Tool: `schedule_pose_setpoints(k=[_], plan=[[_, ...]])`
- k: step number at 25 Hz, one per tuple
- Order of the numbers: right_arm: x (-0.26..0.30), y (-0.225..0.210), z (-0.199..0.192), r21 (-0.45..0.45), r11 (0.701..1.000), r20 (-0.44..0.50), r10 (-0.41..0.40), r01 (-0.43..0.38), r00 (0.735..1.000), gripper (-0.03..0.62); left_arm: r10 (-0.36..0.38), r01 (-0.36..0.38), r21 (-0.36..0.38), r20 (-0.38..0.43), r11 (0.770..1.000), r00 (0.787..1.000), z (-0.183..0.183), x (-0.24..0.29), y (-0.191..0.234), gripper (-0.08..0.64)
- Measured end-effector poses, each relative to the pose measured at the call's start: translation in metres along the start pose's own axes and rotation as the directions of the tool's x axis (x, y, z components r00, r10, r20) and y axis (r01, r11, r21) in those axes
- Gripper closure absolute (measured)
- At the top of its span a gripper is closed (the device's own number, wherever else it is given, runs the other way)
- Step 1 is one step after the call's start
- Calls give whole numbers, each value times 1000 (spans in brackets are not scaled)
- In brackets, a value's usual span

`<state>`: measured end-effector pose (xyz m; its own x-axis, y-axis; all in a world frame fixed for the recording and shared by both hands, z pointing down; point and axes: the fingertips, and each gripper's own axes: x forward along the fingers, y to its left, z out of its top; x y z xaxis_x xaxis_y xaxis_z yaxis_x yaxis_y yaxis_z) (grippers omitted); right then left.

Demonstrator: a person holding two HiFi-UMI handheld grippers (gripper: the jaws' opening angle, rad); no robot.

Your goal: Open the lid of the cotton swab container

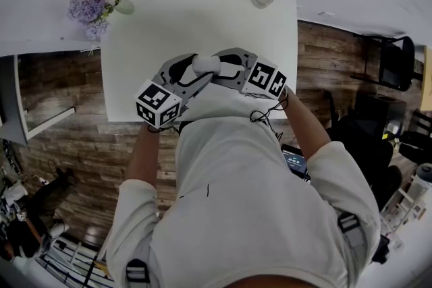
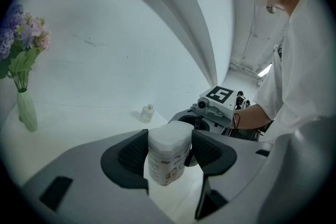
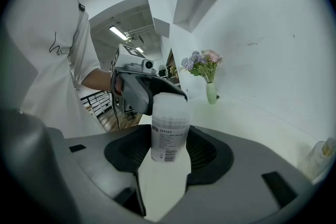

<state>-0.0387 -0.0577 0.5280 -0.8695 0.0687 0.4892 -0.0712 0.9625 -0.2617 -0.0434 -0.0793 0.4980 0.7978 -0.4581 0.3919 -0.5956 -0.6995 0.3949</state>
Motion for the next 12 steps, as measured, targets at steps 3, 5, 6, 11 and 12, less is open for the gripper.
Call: schedule_pose_setpoints(k=[3, 5, 6, 11, 12], plan=[[0, 1, 3, -1, 1000, 2, -2, 2, 1000, 385, 0, 0, -10, -1, 1000, 1000, 0, 0, 0, 291], [1, 2, 3, -3, 1000, 0, -4, 4, 1000, 385, 1, -1, -20, -2, 1000, 1000, -1, 0, 0, 290], [1, 2, 2, -3, 1000, -3, -5, 5, 1000, 385, 1, -1, -25, -3, 1000, 1000, -2, 0, 0, 290], [2, 2, 2, -3, 1000, -1, -7, 7, 1000, 385, -1, 1, -42, -4, 999, 1000, -3, 0, 1, 290], [2, 2, 3, -3, 1000, 0, -7, 7, 1000, 385, -2, 1, -45, -5, 999, 1000, -3, 0, 1, 289]])
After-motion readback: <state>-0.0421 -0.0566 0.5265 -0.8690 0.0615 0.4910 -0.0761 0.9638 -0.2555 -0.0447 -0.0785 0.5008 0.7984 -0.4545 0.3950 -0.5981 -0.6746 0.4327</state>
